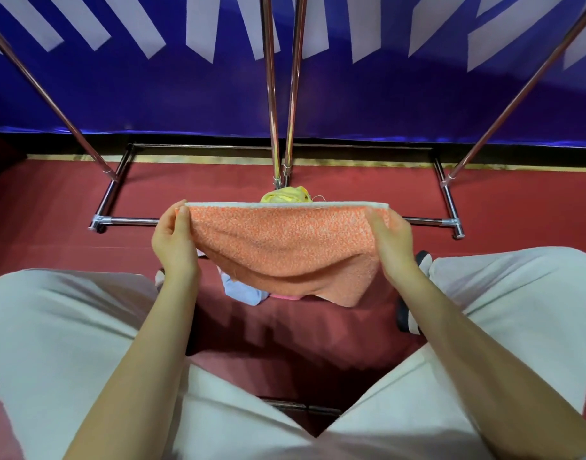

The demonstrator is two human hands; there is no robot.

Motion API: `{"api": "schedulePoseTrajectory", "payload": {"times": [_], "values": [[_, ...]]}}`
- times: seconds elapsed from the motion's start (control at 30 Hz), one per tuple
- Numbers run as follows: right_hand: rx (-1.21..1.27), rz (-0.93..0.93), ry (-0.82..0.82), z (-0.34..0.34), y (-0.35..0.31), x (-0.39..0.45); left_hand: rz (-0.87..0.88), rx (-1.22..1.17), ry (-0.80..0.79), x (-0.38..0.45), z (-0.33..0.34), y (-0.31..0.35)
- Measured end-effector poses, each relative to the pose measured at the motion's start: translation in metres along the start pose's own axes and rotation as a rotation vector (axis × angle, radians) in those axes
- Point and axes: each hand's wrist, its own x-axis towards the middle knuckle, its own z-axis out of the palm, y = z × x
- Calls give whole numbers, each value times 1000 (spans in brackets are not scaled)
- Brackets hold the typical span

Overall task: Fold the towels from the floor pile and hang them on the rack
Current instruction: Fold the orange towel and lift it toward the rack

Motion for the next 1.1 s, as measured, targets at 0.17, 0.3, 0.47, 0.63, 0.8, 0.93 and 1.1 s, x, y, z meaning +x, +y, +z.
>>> {"api": "schedulePoseTrajectory", "payload": {"times": [0.17,0.3,0.47,0.63,0.8,0.93,1.1], "values": [[63,-26,27,-5,-8,4,130,155,-12,-3,5,-4],[78,-5,39,-9,-10,8,165,243,-31,-7,10,-4],[68,-24,51,-11,-14,15,155,318,-14,-12,15,-3],[99,66,60,-4,-12,15,-195,184,-57,-1,18,-9],[215,283,128,10,-2,19,-534,-83,-60,-11,29,-2],[207,348,132,26,-3,15,-571,-151,-138,-31,38,6],[52,198,1,49,-6,-1,-555,-144,-228,-55,47,20]]}}
